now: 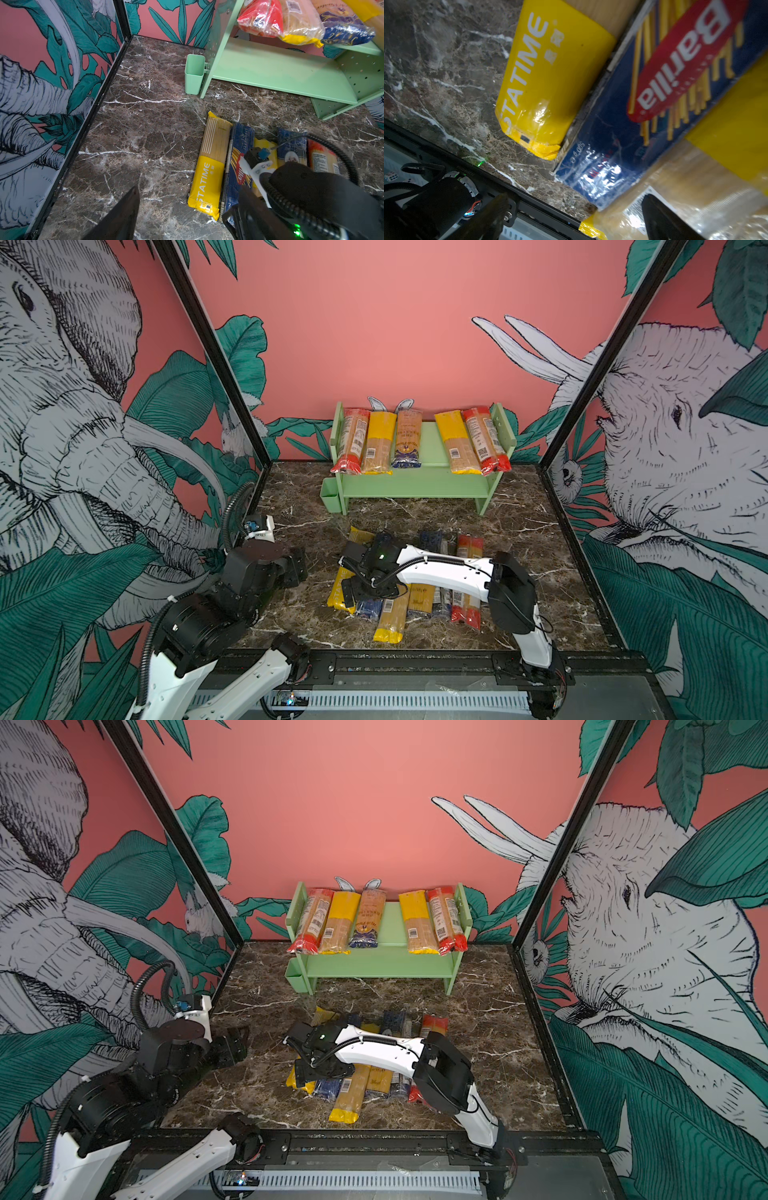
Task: Place and organize the pasta boxes and bags onto the shelf
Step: 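Close the right gripper on the blue Barilla pack on the table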
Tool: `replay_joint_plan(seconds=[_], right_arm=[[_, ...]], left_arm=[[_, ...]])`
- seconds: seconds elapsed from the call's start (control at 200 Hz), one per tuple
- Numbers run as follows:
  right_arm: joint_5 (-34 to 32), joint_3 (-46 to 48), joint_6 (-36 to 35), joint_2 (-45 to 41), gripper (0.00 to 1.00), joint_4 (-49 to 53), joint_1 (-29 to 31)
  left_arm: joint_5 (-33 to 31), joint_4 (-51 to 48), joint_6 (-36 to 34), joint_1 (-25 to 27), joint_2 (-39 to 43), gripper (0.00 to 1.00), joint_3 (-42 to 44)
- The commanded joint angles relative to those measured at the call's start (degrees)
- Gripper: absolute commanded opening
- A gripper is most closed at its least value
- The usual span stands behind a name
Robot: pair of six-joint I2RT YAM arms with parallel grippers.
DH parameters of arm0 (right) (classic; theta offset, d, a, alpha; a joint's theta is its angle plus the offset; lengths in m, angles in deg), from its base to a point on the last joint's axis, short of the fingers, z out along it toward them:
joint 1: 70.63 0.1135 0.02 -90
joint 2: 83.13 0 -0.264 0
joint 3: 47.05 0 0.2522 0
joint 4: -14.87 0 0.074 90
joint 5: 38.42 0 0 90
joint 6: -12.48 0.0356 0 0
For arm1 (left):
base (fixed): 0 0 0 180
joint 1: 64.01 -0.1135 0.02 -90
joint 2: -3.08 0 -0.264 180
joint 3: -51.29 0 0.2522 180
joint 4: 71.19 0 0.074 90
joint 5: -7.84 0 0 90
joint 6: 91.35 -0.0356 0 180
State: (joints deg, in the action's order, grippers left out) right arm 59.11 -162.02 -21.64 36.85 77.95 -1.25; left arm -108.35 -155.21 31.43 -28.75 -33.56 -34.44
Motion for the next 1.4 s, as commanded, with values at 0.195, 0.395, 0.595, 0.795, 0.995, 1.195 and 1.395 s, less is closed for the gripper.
replay_joint_plan(seconds=[0.195,0.395,0.595,0.795,0.995,1.195,1.395], right_arm=[[-1.3,6.2,6.2,-0.9,0.99,3.3,0.9],[0.1,8.9,6.6,0.4,0.99,0.1,0.9],[-0.6,3.5,6.1,2.8,0.99,1.0,0.8],[-3.0,0.3,6.4,5.8,0.99,5.0,0.2],[-6.1,-1.7,7.1,10.6,0.97,10.8,-1.0],[-7.2,-0.1,6.2,12.0,0.76,11.3,-2.2],[-5.5,3.2,4.7,11.6,0.37,8.9,-3.9]], left_arm=[[-2.2,-6.4,2.0,0.0,3.2,0.76,-1.6],[-1.7,-5.8,1.4,0.0,3.4,0.76,-1.3],[-2.0,-5.3,1.2,0.0,3.2,0.76,-2.1],[-2.3,-6.1,1.3,0.0,3.6,0.76,-2.3],[-2.8,-6.5,0.9,0.0,4.0,0.76,-2.6],[-3.7,-7.3,0.4,0.0,4.4,0.76,-3.1],[-4.0,-7.6,0.4,0.0,4.7,0.76,-3.2]])
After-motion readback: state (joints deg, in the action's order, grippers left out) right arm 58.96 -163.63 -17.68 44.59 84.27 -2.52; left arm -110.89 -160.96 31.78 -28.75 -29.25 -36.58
